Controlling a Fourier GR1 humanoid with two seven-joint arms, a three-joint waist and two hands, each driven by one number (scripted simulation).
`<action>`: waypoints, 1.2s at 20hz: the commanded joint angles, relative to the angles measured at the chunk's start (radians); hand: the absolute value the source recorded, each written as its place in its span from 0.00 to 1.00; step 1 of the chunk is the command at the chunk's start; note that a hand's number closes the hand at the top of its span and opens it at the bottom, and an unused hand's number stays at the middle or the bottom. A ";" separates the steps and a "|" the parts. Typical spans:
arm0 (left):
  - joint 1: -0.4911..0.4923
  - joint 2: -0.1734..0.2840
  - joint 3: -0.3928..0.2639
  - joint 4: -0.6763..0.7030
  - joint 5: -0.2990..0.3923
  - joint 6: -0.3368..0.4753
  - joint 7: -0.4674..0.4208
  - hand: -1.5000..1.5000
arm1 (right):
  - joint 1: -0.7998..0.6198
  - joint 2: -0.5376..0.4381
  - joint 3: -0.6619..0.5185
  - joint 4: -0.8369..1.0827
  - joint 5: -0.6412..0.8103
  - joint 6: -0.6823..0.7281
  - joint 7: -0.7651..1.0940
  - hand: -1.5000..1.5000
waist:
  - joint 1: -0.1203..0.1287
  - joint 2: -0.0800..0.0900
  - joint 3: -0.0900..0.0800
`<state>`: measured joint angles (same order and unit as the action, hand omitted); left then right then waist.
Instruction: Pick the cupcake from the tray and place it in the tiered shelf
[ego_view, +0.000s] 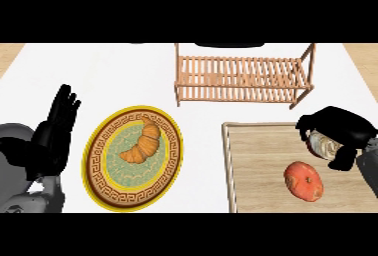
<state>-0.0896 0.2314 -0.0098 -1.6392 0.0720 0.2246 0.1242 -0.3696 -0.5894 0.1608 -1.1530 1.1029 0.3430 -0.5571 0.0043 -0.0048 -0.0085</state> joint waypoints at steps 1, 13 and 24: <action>-0.068 0.005 -0.009 -0.070 -0.010 0.016 0.143 0.50 | -0.003 0.029 -0.017 0.072 0.034 -0.143 -0.046 1.00 | 0.002 0.006 0.010; 0.007 0.008 0.031 -0.018 0.003 0.003 0.037 0.50 | 0.128 0.577 0.012 -0.244 0.090 0.032 0.830 1.00 | -0.035 -0.013 0.006; 0.015 0.010 0.012 -0.038 0.006 -0.020 0.045 0.50 | 0.080 0.587 0.173 -0.660 -0.211 -0.172 1.262 1.00 | -0.003 -0.020 0.009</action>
<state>-0.0800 0.2429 0.0063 -1.6659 0.0741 0.2100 0.1656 -0.2754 -0.0388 0.2749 -1.6653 1.0031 0.2764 0.5354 -0.0074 -0.0238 -0.0074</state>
